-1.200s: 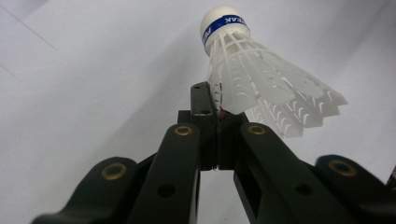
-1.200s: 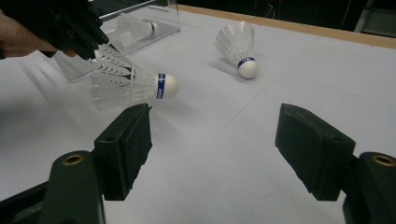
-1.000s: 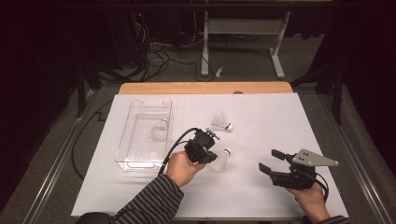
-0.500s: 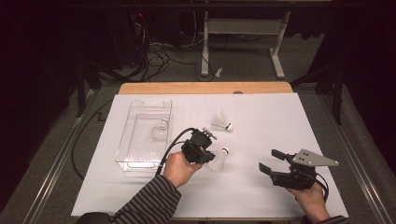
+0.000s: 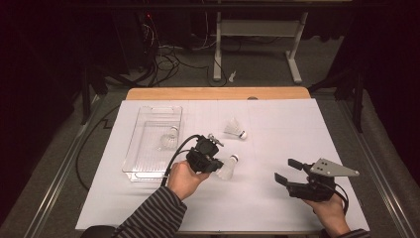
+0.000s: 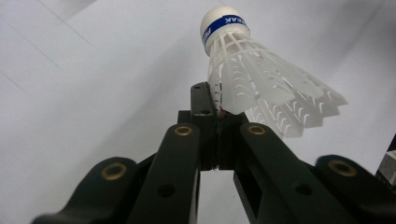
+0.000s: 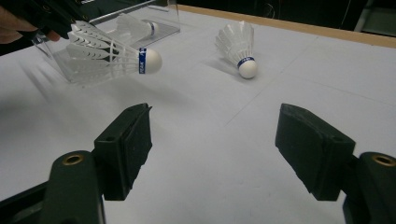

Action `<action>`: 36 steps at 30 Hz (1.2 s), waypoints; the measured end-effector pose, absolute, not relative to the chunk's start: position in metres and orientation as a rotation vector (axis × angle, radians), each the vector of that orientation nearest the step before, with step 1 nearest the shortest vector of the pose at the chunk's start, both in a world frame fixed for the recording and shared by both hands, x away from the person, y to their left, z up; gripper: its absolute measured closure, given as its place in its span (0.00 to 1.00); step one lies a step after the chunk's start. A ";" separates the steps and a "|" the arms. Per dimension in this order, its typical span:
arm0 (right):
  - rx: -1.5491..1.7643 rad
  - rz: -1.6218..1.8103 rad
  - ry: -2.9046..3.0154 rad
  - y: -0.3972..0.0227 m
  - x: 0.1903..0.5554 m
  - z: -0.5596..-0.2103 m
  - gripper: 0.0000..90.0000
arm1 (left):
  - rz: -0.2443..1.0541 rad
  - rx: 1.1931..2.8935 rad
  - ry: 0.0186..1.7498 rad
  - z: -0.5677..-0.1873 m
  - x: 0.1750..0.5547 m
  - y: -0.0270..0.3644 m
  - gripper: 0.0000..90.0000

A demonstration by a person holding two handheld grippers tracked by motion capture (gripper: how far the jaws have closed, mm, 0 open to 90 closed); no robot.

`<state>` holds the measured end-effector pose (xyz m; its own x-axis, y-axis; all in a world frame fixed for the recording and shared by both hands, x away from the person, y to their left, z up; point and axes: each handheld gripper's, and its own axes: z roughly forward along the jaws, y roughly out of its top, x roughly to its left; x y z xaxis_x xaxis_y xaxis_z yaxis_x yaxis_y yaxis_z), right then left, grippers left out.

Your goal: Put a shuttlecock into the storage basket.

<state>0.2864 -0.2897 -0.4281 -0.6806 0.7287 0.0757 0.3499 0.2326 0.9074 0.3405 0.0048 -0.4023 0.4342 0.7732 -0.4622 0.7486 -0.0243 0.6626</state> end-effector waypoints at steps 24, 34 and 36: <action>0.996 1.430 2.149 -0.289 0.286 -0.428 0.31 | 0.075 1.690 1.331 -0.387 0.345 0.030 0.99; 0.996 1.428 2.150 -0.289 0.286 -0.428 0.31 | 0.086 1.657 1.341 -0.383 0.347 0.037 0.99; 0.996 1.429 2.149 -0.289 0.287 -0.428 0.31 | 0.088 1.659 1.340 -0.383 0.348 0.039 0.99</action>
<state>0.2865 -0.2894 -0.4283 -0.6801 0.7294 0.0739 0.3504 0.2349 0.9067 0.3475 0.0394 -0.3826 0.3924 0.7838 -0.4813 0.7138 0.0706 0.6968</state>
